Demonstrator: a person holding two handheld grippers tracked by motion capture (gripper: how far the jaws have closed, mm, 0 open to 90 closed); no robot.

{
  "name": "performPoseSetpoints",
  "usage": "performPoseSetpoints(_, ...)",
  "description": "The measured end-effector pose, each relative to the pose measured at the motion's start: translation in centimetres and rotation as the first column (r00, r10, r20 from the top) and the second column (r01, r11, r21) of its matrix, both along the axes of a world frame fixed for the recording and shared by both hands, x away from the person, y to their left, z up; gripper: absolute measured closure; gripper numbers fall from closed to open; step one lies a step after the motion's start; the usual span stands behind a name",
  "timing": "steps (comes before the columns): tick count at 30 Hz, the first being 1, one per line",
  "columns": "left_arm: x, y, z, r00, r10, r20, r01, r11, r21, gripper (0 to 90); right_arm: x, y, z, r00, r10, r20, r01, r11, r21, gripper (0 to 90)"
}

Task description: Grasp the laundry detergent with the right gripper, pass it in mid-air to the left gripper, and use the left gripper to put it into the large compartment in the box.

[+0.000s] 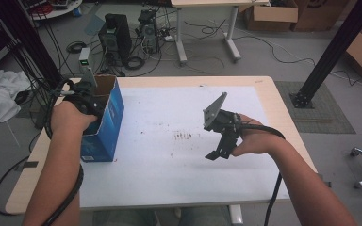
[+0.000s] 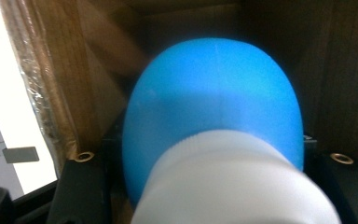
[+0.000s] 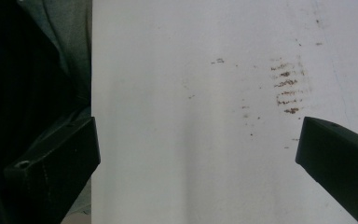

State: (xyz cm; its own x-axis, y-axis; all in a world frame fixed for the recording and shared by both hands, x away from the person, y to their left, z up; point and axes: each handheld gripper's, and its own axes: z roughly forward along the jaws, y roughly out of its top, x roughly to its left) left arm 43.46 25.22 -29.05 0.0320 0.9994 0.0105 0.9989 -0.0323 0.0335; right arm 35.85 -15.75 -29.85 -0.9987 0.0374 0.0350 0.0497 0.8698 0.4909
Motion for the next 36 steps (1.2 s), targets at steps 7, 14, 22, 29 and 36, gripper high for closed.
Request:
performPoseSetpoints(7, 0.0, -0.2, 0.0, 0.9998, 0.003, -0.020, -0.003, 1.0000, 0.006, 38.8, -0.1, -0.1, -0.2, 1.0000, 0.003, -0.004, -0.003, 1.0000, 0.000, 0.0)
performPoseSetpoints(14, -0.2, -0.3, 0.0, 0.9999, -0.008, -0.009, 0.008, 1.0000, -0.002, 38.3, -0.3, -0.2, 0.0, 1.0000, 0.000, -0.002, 0.000, 1.0000, 0.006, 0.0)
performPoseSetpoints(22, -0.5, -0.4, 0.5, 0.9999, -0.015, 0.005, 0.015, 0.9999, 0.003, 35.4, -0.4, -0.3, 0.0, 1.0000, 0.002, -0.001, -0.002, 0.9999, 0.012, 0.0)
performPoseSetpoints(29, -0.8, -0.7, 2.0, 0.9993, -0.033, 0.019, 0.033, 0.9990, 0.030, 31.8, -0.4, -0.1, -0.2, 0.9999, 0.009, -0.005, -0.009, 0.9998, 0.017, 0.0)
performPoseSetpoints(36, -0.9, -0.7, 2.4, 0.9989, -0.040, 0.025, 0.039, 0.9989, 0.025, 29.9, -0.5, -0.1, -0.1, 0.9999, 0.010, -0.003, -0.010, 0.9998, 0.019, 0.0)
